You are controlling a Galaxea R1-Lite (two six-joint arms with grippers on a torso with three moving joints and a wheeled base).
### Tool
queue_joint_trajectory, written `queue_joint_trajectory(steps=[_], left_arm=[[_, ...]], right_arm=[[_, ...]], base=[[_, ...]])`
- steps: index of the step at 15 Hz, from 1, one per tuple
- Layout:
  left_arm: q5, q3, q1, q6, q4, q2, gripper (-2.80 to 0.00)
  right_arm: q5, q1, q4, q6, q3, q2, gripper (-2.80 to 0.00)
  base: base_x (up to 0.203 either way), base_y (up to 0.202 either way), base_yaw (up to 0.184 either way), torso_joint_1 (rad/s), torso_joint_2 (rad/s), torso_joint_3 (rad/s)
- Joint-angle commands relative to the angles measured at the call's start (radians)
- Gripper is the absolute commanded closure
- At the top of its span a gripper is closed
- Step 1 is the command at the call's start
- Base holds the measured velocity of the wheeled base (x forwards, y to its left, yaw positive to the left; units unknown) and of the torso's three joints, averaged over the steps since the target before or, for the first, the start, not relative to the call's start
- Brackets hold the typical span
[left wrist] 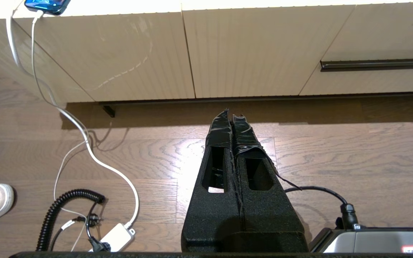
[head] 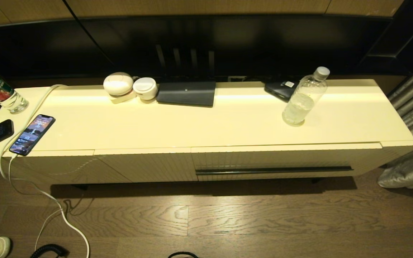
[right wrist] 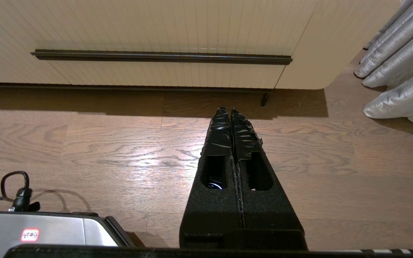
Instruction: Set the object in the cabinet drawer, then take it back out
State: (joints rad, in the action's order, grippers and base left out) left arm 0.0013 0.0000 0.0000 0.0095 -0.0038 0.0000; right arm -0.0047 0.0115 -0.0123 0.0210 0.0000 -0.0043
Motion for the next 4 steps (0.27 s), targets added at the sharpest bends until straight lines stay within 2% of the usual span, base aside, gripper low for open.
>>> queue_joint_trajectory(steps=[1, 4], left_arm=[[0.000, 0.002, 0.000, 0.000, -0.001, 0.000, 0.00], [-0.001, 0.002, 0.000, 0.000, -0.001, 0.000, 0.00]], right_arm=[[0.000, 0.001, 0.002, -0.001, 0.000, 0.003, 0.00], [0.000, 0.001, 0.002, -0.001, 0.000, 0.003, 0.00]], base=[[0.000, 0.000, 0.000, 0.000, 0.00, 0.000], [0.000, 0.000, 0.000, 0.000, 0.00, 0.000]])
